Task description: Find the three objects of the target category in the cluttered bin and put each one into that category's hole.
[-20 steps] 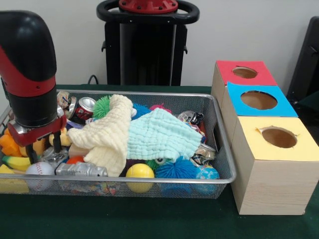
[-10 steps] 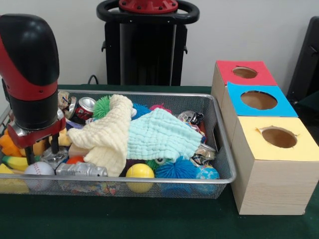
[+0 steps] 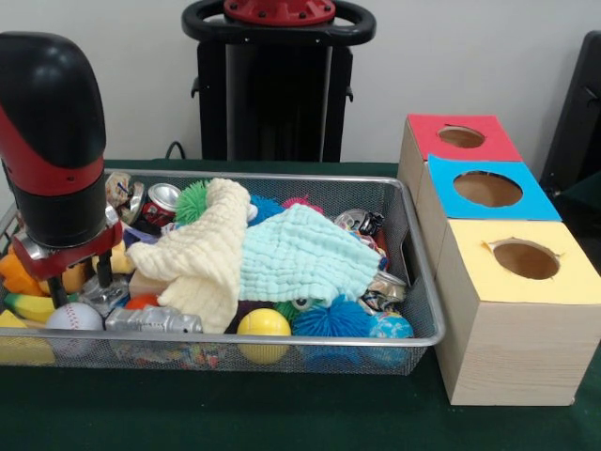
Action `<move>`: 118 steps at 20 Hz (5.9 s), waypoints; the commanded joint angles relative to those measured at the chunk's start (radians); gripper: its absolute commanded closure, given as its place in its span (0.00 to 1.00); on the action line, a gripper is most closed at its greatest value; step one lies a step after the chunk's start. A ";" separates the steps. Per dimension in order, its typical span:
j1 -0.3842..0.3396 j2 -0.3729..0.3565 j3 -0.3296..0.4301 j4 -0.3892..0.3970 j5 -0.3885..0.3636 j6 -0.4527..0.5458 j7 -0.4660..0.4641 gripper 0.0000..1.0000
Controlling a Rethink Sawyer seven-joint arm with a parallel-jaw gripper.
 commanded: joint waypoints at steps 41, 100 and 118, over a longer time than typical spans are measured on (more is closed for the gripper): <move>-0.144 0.255 0.212 0.078 0.196 0.131 -0.299 0.00; -0.159 0.184 0.215 0.110 -0.125 -0.170 -0.179 0.00; -0.087 0.005 0.234 0.117 -0.023 0.018 -0.076 0.00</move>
